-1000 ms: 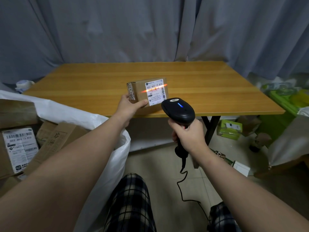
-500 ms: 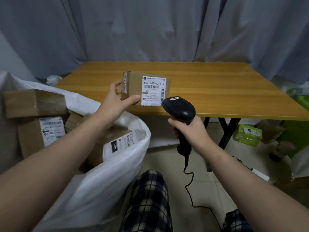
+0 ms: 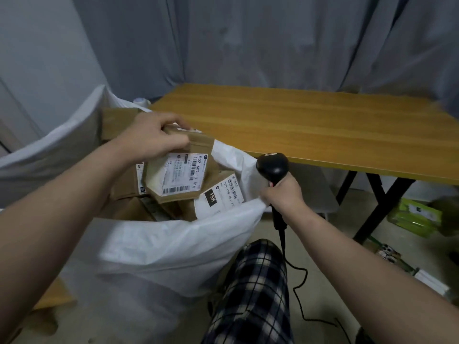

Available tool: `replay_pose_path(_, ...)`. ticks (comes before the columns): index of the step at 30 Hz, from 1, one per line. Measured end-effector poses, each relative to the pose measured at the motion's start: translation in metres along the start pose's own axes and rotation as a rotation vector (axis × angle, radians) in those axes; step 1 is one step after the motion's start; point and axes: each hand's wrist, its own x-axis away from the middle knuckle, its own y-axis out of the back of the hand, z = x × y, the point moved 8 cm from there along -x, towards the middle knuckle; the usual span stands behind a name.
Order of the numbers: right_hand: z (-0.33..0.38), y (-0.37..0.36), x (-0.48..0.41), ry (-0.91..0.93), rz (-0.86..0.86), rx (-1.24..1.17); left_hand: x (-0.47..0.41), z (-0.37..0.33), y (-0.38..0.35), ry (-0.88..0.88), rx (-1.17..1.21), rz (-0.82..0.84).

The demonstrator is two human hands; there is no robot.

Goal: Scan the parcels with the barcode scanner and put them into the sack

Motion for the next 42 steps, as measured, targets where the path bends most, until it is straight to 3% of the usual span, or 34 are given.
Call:
replay_pose_path(4, 0.014, 0.004, 0.007, 0.081, -0.077, 0.058, 0.013, -0.001, 0.0, -0.005, -0.747, -0.088)
replay_pose_path(9, 0.045, -0.009, 0.025, 0.256, -0.046, 0.163, 0.031, 0.047, -0.052, 0.219, -1.044, 0.23)
replay_pose_path(18, 0.047, 0.003, 0.015, 0.247, 0.0, 0.087, 0.009, -0.008, -0.078, -0.078, -0.822, 0.014)
replay_pose_path(27, 0.021, 0.116, -0.047, 0.086, -0.155, -0.167, -0.062, -0.087, -0.139, -0.266, -0.631, 0.048)
replay_pose_path(31, -0.02, 0.157, -0.078, -0.136, -0.122, -0.344, -0.099, -0.122, -0.176, -0.326, -0.504, 0.074)
replay_pose_path(36, -0.064, 0.218, -0.131, -0.37, -0.213, -0.319, -0.15, -0.151, -0.233, -0.368, -0.447, 0.139)
replay_pose_path(42, -0.064, 0.256, -0.218, -0.235, -0.253, -0.148, -0.221, -0.191, -0.277, -0.433, -0.418, 0.115)
